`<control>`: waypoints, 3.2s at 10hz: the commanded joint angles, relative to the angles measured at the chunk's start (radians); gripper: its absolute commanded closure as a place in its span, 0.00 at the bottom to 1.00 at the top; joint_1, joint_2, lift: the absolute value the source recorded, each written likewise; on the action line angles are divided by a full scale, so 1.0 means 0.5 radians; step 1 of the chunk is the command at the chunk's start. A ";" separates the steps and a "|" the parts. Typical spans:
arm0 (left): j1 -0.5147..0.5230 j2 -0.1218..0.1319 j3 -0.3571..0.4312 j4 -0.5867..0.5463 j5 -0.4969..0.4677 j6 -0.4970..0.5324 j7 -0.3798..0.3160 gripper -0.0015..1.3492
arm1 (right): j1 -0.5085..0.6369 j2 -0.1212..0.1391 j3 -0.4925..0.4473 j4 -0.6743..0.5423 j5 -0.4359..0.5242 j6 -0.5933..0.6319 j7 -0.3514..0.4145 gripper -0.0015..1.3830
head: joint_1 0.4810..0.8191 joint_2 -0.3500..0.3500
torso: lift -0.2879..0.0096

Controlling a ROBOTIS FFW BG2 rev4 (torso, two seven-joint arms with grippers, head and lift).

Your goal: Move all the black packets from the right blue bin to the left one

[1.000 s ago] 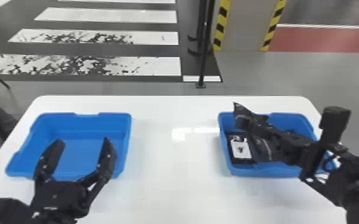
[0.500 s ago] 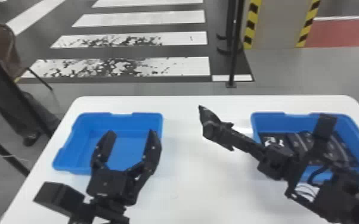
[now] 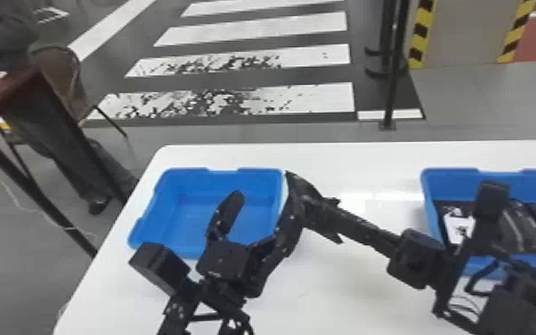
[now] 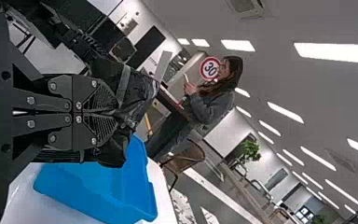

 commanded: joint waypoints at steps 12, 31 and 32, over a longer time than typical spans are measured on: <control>0.000 0.031 -0.089 -0.095 0.199 0.212 0.010 0.79 | -0.066 -0.014 0.195 0.053 -0.115 -0.049 0.000 0.86 | 0.63 0.82 | 0.50; -0.378 -0.037 0.266 0.847 -0.283 -0.740 0.164 0.11 | 0.081 0.038 -0.655 -0.261 0.910 0.216 -0.163 0.09 | 0.63 0.84 | 0.50; -0.310 -0.034 0.194 0.823 -0.156 -0.809 0.078 0.11 | 0.159 0.072 -0.782 -0.384 1.097 0.285 -0.270 0.09 | 0.63 0.71 | 0.50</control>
